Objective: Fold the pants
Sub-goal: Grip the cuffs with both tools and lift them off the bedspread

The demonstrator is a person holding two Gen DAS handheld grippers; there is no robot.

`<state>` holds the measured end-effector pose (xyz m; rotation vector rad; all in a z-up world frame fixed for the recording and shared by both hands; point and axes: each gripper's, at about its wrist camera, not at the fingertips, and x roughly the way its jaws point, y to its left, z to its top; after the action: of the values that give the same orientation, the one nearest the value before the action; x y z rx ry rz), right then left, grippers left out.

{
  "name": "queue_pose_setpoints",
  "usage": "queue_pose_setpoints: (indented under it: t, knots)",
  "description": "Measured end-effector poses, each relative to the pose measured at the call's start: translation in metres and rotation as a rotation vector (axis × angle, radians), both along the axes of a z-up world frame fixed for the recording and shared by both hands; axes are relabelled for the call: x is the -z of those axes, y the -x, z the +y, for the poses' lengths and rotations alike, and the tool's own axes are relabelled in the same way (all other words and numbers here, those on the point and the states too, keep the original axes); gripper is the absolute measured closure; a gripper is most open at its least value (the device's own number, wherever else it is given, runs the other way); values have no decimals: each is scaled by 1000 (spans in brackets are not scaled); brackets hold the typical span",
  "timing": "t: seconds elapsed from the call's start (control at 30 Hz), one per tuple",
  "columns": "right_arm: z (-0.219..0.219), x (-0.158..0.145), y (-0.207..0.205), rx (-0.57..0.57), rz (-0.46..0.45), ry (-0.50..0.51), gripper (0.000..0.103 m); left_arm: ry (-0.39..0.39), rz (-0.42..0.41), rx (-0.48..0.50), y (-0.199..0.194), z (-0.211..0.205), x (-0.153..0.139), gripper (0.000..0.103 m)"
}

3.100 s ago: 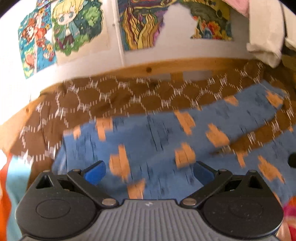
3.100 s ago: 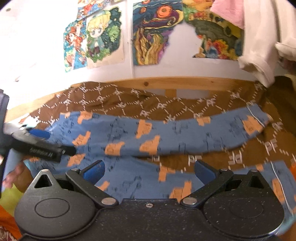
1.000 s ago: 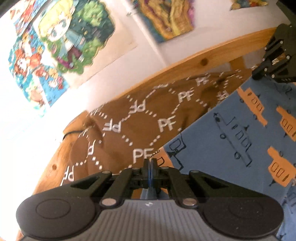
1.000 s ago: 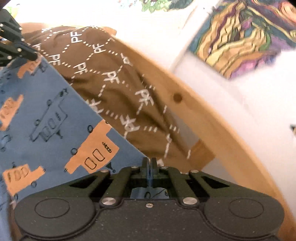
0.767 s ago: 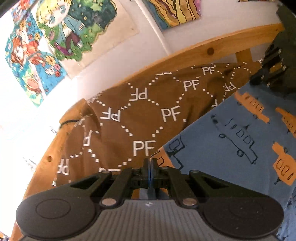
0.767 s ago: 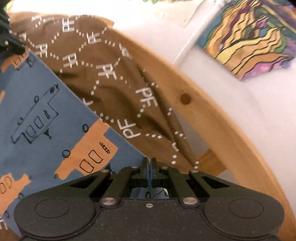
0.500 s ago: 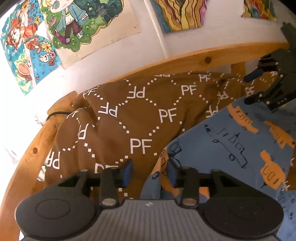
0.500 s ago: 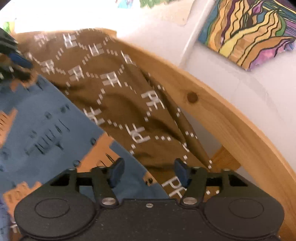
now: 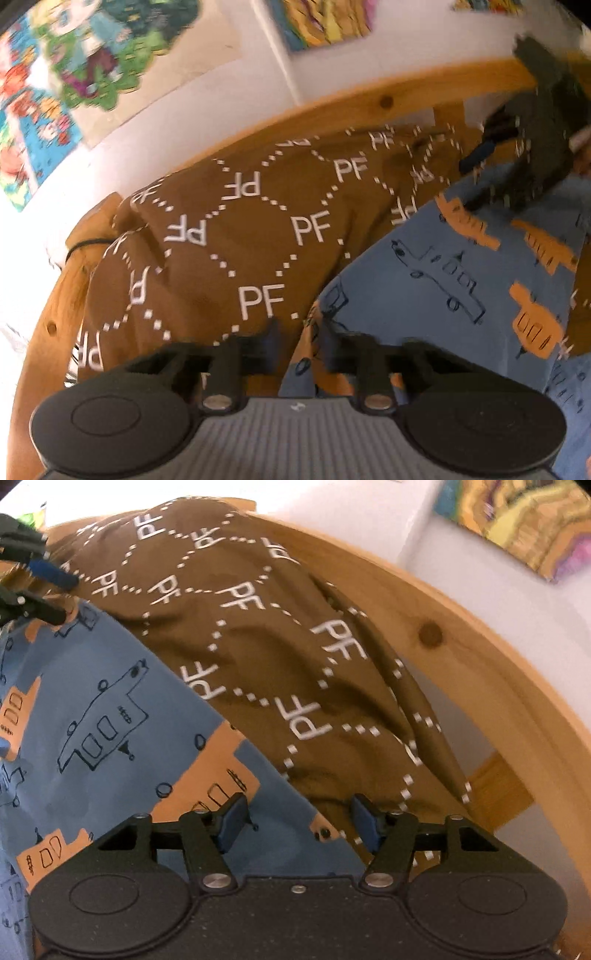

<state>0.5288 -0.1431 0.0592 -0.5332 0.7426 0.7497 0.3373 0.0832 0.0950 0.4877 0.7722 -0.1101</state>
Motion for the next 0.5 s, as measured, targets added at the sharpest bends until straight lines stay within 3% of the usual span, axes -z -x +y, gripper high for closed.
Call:
queue_pose_setpoints:
  t: [0.03,0.07,0.1,0.3,0.5]
  knots:
    - [-2,0,0,27,1,-11,70,-18,14,0,-2,-3,2,99]
    - [-4,-1,0,45,2,-16,81,-22,17,0,-2,-5,2,101]
    - [-5,-2,2,50,4,-19,101,-24,14,4,0,-7,2,102]
    - [-15,-15,37,17,-75,-45,103,-84,-46,50,25,-12,-1,102]
    - [-36,-37,73,7,-173,-74,103,-86,-110,57,45,-16,-11,102]
